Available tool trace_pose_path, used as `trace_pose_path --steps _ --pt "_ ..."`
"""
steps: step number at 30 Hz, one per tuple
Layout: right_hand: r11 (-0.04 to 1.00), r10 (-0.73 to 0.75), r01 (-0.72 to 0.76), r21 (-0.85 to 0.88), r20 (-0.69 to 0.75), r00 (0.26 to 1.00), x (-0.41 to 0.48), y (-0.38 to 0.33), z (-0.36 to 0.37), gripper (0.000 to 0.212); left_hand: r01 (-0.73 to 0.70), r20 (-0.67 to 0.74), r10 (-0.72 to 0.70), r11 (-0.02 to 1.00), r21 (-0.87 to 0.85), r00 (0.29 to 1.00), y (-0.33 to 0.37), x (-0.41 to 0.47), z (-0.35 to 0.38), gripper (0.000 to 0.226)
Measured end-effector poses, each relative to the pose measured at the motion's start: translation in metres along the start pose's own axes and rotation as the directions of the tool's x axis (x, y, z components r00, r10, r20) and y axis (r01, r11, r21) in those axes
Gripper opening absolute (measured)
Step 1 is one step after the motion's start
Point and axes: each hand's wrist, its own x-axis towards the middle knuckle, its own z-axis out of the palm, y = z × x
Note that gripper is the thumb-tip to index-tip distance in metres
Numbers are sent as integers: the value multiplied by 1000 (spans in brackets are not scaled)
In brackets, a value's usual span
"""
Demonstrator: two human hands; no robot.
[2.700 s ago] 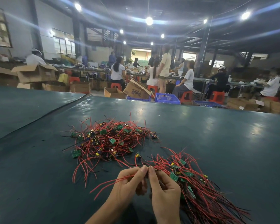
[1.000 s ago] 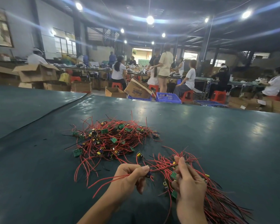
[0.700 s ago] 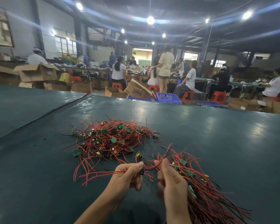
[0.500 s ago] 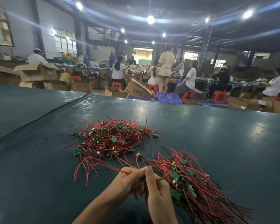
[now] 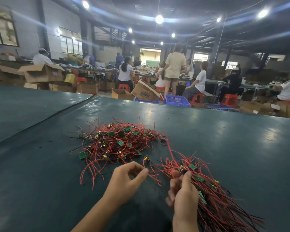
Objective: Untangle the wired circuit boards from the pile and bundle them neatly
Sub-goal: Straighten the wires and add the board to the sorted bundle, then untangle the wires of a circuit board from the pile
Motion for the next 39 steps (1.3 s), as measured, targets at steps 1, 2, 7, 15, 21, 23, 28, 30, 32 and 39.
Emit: trace_pose_path --steps 1,2,7,15,21,23,28,30,32,39 --pt "998 38 -38 52 -6 999 3 1 -2 46 -43 -57 55 980 193 997 -7 1 -3 12" --pt "994 64 -62 93 -16 998 6 2 -3 43 -74 -74 104 940 333 992 -12 1 -6 9" --pt "988 28 -20 156 -48 998 7 3 -4 34 -174 181 90 831 528 979 -36 1 -6 42" --pt "996 -16 18 82 -30 999 4 5 -1 20 -290 377 13 663 690 926 -44 2 25 57" --pt "1000 -24 24 13 3 1000 4 7 0 16 -68 114 -11 748 660 993 -42 41 32 44" --pt "999 -33 33 -8 20 999 3 7 1 16 -29 125 -84 709 704 989 -44 54 32 47" --pt "996 -66 69 -53 58 996 0 8 3 17 71 47 -121 806 588 991 -43 72 37 34" --pt "994 -81 86 -68 76 994 -1 8 3 16 116 51 -174 821 560 983 -43 75 37 35" --pt "992 -88 94 -78 82 993 -2 8 2 16 145 91 -241 802 579 966 -41 77 35 36" --pt "985 -107 122 -125 124 987 -4 10 2 15 125 59 -215 745 655 975 -40 75 31 19"
